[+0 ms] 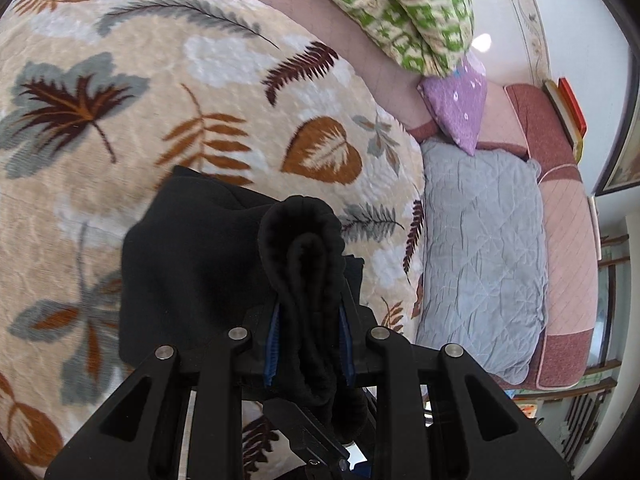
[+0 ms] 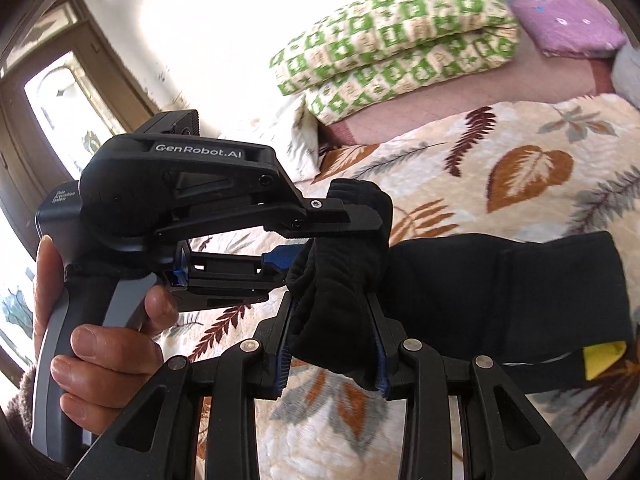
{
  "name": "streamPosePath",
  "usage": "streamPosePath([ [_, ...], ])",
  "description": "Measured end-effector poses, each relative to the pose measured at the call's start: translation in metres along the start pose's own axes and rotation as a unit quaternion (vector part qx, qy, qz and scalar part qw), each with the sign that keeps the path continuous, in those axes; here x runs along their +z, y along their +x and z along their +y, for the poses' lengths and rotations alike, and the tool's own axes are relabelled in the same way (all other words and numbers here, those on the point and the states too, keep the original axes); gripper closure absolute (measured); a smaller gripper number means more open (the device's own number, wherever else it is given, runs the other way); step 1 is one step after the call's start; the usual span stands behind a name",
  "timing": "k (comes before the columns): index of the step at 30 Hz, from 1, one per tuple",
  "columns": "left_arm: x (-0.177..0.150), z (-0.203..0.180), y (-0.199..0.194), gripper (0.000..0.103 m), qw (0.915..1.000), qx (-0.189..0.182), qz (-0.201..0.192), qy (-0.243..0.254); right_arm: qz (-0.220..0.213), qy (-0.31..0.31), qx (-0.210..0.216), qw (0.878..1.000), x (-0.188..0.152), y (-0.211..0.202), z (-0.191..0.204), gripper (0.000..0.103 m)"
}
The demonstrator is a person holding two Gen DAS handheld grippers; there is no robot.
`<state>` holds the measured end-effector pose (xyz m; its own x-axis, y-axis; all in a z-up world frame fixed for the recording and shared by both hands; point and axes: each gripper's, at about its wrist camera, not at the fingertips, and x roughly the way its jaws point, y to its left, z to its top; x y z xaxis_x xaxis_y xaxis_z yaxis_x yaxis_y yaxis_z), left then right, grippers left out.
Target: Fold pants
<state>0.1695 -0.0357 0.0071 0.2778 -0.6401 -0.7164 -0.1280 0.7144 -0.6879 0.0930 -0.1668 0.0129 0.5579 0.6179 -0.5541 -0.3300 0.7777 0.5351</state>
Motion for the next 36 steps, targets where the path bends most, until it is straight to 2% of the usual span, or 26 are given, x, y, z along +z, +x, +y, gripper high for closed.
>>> streamPosePath([
  [5, -0.005, -0.034, 0.037, 0.081, 0.9996, 0.012, 0.019, 0.016, -0.016, 0.026, 0.005, 1.0, 0.002, -0.029, -0.037, 0.069],
  [13, -0.003, -0.077, 0.099, 0.081, 0.9956, 0.052, 0.052, 0.058, -0.044, 0.085, -0.001, 0.995, -0.009, -0.062, -0.103, 0.069],
  [23, -0.014, -0.092, 0.154, 0.081, 0.9871, 0.108, 0.077, 0.09, -0.057, 0.175, 0.013, 0.983, -0.026, -0.067, -0.174, 0.069],
  [29, -0.015, -0.102, 0.163, 0.075, 0.9827, 0.125, 0.079, 0.111, -0.064, 0.252, 0.064, 0.963, -0.041, -0.061, -0.206, 0.07],
  [33, -0.015, -0.105, 0.159, 0.072, 0.984, 0.112, 0.083, 0.111, -0.068, 0.305, 0.104, 0.944, -0.047, -0.061, -0.22, 0.068],
  [36, -0.013, -0.104, 0.15, 0.072, 0.9865, 0.094, 0.087, 0.102, -0.072, 0.337, 0.127, 0.93, -0.049, -0.064, -0.226, 0.059],
])
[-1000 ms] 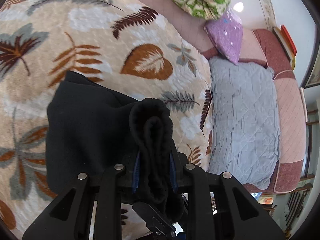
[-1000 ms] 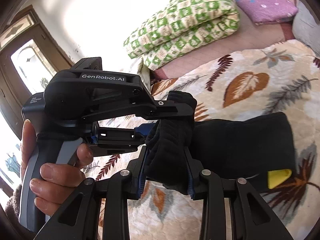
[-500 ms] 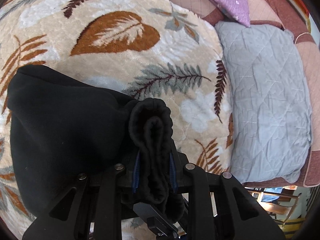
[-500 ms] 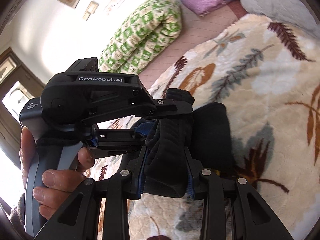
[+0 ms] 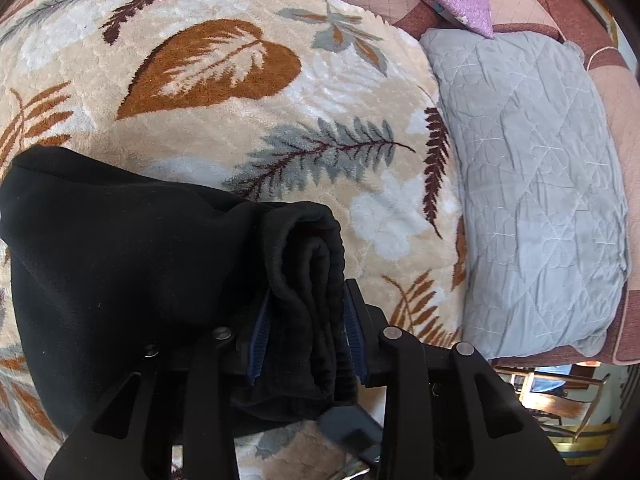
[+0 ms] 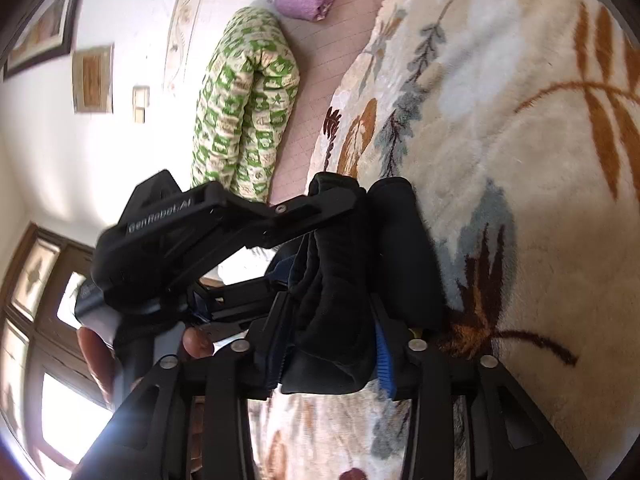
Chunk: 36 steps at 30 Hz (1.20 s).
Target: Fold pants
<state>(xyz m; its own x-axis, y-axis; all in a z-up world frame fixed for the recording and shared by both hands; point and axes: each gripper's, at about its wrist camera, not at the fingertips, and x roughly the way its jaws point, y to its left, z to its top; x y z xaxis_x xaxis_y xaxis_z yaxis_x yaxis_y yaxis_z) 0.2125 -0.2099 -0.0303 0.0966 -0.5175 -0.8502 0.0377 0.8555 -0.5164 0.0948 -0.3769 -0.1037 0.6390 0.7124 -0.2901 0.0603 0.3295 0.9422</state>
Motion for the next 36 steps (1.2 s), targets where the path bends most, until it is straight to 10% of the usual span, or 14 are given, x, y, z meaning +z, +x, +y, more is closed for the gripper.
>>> streamPosePath([
  [4, -0.002, 0.005, -0.022, 0.072, 0.9995, -0.031, -0.011, -0.004, -0.02, 0.03, 0.009, 0.999, 0.006, -0.016, 0.001, 0.039],
  [15, -0.03, 0.08, -0.125, 0.068, 0.9954, -0.048, -0.082, -0.014, -0.054, -0.022, -0.024, 0.998, 0.021, -0.061, 0.04, 0.038],
  [30, -0.102, 0.107, -0.084, 0.068, 0.9922, -0.113, -0.051, -0.017, 0.06, -0.198, -0.158, 0.966, 0.011, 0.0, 0.089, 0.038],
  [36, -0.093, 0.115, -0.072, 0.068, 0.9802, -0.141, -0.081, -0.113, 0.07, -0.217, -0.184, 0.956, 0.018, 0.017, 0.087, 0.038],
])
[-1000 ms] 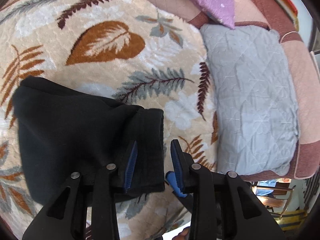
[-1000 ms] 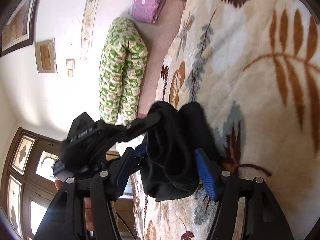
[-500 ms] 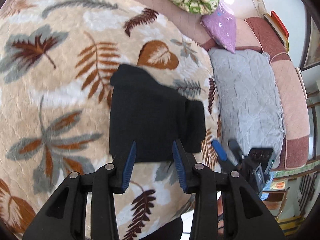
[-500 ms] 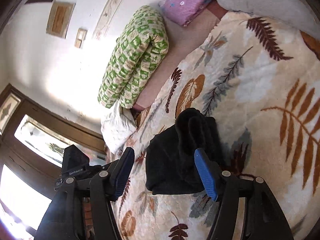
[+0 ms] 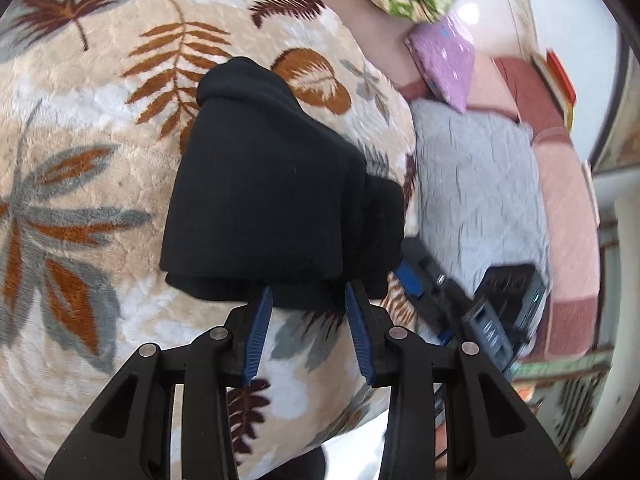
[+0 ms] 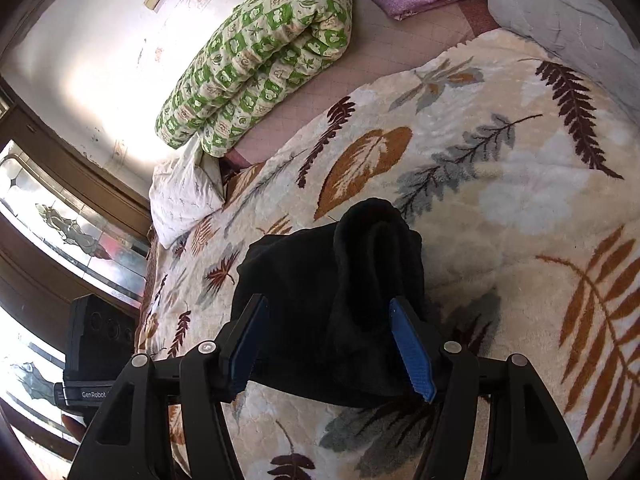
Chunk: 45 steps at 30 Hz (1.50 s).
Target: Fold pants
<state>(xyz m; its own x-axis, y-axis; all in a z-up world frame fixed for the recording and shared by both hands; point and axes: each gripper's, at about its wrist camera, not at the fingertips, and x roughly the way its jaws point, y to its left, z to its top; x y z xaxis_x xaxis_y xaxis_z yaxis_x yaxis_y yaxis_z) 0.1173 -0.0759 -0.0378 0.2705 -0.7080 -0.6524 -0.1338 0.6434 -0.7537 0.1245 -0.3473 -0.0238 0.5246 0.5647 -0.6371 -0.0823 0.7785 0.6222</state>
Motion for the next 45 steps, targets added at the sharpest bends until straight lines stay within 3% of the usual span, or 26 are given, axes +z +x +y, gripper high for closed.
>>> streamPosePath([
  [2, 0.005, 0.003, 0.004, 0.068, 0.9994, -0.014, -0.01, -0.03, 0.01, -0.003, -0.005, 1.0, 0.002, 0.007, -0.001, 0.038],
  [6, 0.01, 0.006, 0.014, 0.068, 0.9977, 0.008, -0.033, -0.058, 0.024, -0.028, -0.014, 0.999, 0.005, 0.014, 0.001, 0.042],
  [9, 0.012, 0.012, 0.026, 0.068, 0.9959, 0.031, -0.029, -0.08, 0.033, -0.042, -0.021, 0.998, 0.005, 0.018, 0.002, 0.056],
  [11, 0.012, 0.016, 0.031, 0.083, 0.9952, 0.044, -0.022, -0.085, 0.036, -0.056, -0.037, 0.997, 0.005, 0.019, 0.002, 0.074],
  [12, 0.012, 0.016, 0.03, 0.092, 0.9952, 0.047, -0.019, -0.084, 0.038, -0.063, -0.047, 0.996, 0.005, 0.02, 0.003, 0.078],
  [20, 0.006, 0.023, 0.022, 0.096, 0.9936, 0.083, -0.005, -0.076, 0.011, -0.051, -0.035, 0.998, 0.006, -0.004, -0.013, 0.092],
  [27, 0.002, 0.045, 0.037, 0.096, 0.9931, 0.082, 0.012, -0.083, 0.025, -0.015, -0.04, 0.999, -0.007, 0.01, -0.041, 0.09],
  [31, 0.0, 0.039, 0.032, 0.096, 0.9948, 0.085, 0.014, -0.053, 0.024, 0.018, -0.039, 0.999, -0.013, 0.015, -0.061, 0.069],
  [36, -0.005, 0.02, -0.006, 0.096, 0.9974, 0.068, 0.025, -0.004, 0.017, 0.049, -0.024, 0.998, -0.01, 0.006, -0.064, 0.061],
  [39, 0.01, 0.011, -0.041, 0.096, 0.9985, 0.053, -0.008, 0.011, -0.002, 0.031, -0.014, 0.999, 0.0, -0.014, -0.046, 0.061],
  [42, 0.043, 0.007, -0.067, 0.088, 0.9964, 0.065, -0.049, 0.022, -0.02, 0.024, 0.002, 1.0, 0.014, -0.029, -0.031, 0.061],
  [44, 0.067, 0.007, -0.067, 0.066, 0.9952, 0.08, -0.046, 0.034, -0.028, 0.027, 0.008, 0.999, 0.025, -0.034, -0.023, 0.056],
  [45, 0.079, 0.008, -0.061, 0.065, 0.9942, 0.093, -0.041, 0.037, -0.028, 0.025, 0.009, 0.999, 0.03, -0.034, -0.018, 0.055],
])
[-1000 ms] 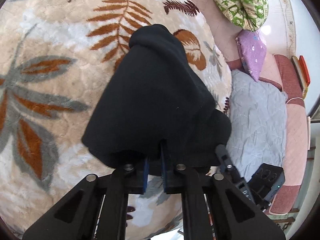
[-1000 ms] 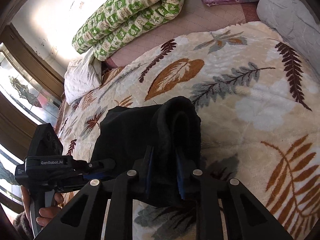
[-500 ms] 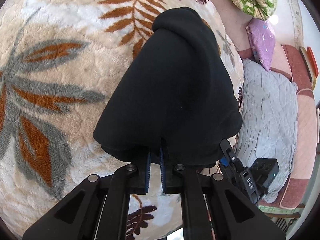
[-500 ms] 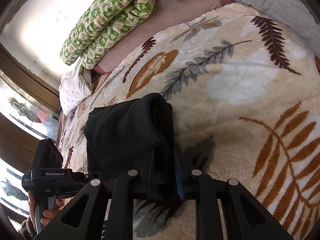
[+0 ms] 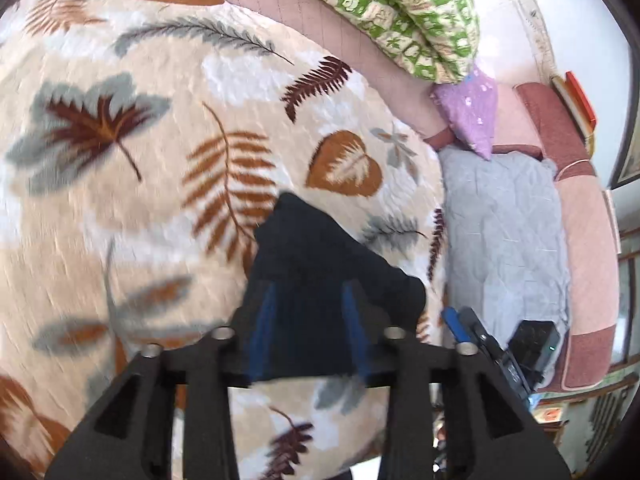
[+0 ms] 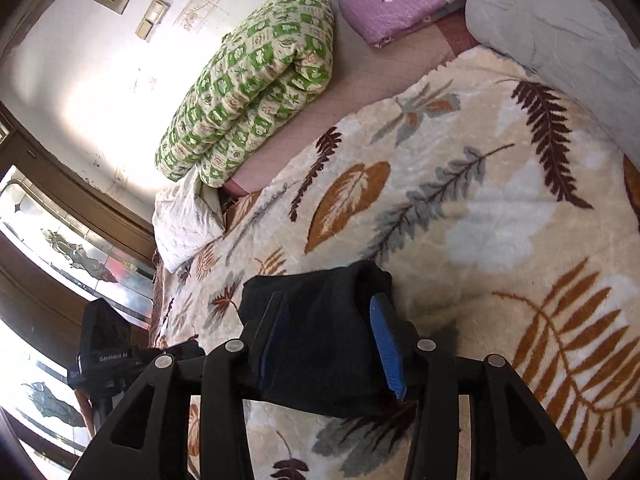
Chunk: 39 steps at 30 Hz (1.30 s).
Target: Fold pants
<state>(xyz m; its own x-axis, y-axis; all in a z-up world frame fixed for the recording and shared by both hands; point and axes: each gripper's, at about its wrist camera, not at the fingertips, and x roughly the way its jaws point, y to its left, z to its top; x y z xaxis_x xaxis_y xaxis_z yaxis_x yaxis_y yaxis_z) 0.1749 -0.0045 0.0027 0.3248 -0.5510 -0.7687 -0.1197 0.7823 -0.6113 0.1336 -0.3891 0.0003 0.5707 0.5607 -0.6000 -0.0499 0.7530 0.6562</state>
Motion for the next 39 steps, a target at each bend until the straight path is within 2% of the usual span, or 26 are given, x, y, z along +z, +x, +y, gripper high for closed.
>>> streamPosePath([
  [5, 0.034, 0.004, 0.04, 0.065, 0.9992, 0.0, 0.039, -0.009, 0.019, -0.012, -0.03, 0.999, 0.011, 0.018, 0.008, 0.054],
  [8, 0.037, 0.0, 0.054, 0.065, 0.9989, 0.003, 0.046, 0.009, 0.03, 0.007, -0.033, 0.999, 0.011, 0.031, -0.005, 0.054],
  [13, 0.046, -0.008, 0.077, 0.065, 0.9974, 0.028, 0.056, 0.034, 0.046, 0.011, -0.029, 0.998, 0.009, 0.047, -0.011, 0.054],
  [16, 0.051, -0.011, 0.086, 0.065, 0.9975, 0.011, 0.065, 0.028, 0.051, 0.009, -0.028, 0.998, 0.008, 0.053, -0.011, 0.054],
  [20, 0.058, -0.021, 0.093, 0.065, 0.9965, 0.013, 0.069, 0.046, 0.054, 0.003, -0.036, 0.998, 0.008, 0.055, -0.007, 0.054],
  [22, 0.061, -0.024, 0.095, 0.065, 0.996, 0.015, 0.072, 0.05, 0.016, -0.027, -0.064, 0.997, 0.01, 0.043, 0.005, 0.054],
  [24, 0.064, -0.025, 0.099, 0.065, 0.9947, 0.013, 0.086, 0.054, -0.002, -0.075, -0.07, 0.995, 0.012, 0.036, 0.025, 0.054],
  [26, 0.066, -0.025, 0.101, 0.065, 0.9935, 0.019, 0.095, 0.061, 0.017, -0.114, -0.044, 0.992, 0.012, 0.042, 0.045, 0.054],
  [27, 0.067, -0.025, 0.102, 0.065, 0.9928, 0.02, 0.099, 0.064, 0.043, -0.13, -0.025, 0.99, 0.01, 0.05, 0.056, 0.054],
  [30, 0.068, -0.026, 0.104, 0.065, 0.9906, 0.02, 0.112, 0.075, 0.107, -0.178, 0.004, 0.978, -0.013, 0.077, 0.093, 0.054],
  [33, 0.07, -0.029, 0.107, 0.065, 0.9885, 0.026, 0.121, 0.086, 0.135, -0.242, 0.007, 0.961, -0.056, 0.093, 0.125, 0.054],
  [36, 0.071, -0.032, 0.11, 0.065, 0.9868, 0.03, 0.129, 0.093, 0.14, -0.339, -0.034, 0.93, -0.099, 0.107, 0.149, 0.054],
  [39, 0.071, -0.033, 0.115, 0.065, 0.9848, 0.037, 0.135, 0.102, 0.148, -0.405, -0.076, 0.899, -0.129, 0.124, 0.157, 0.054],
])
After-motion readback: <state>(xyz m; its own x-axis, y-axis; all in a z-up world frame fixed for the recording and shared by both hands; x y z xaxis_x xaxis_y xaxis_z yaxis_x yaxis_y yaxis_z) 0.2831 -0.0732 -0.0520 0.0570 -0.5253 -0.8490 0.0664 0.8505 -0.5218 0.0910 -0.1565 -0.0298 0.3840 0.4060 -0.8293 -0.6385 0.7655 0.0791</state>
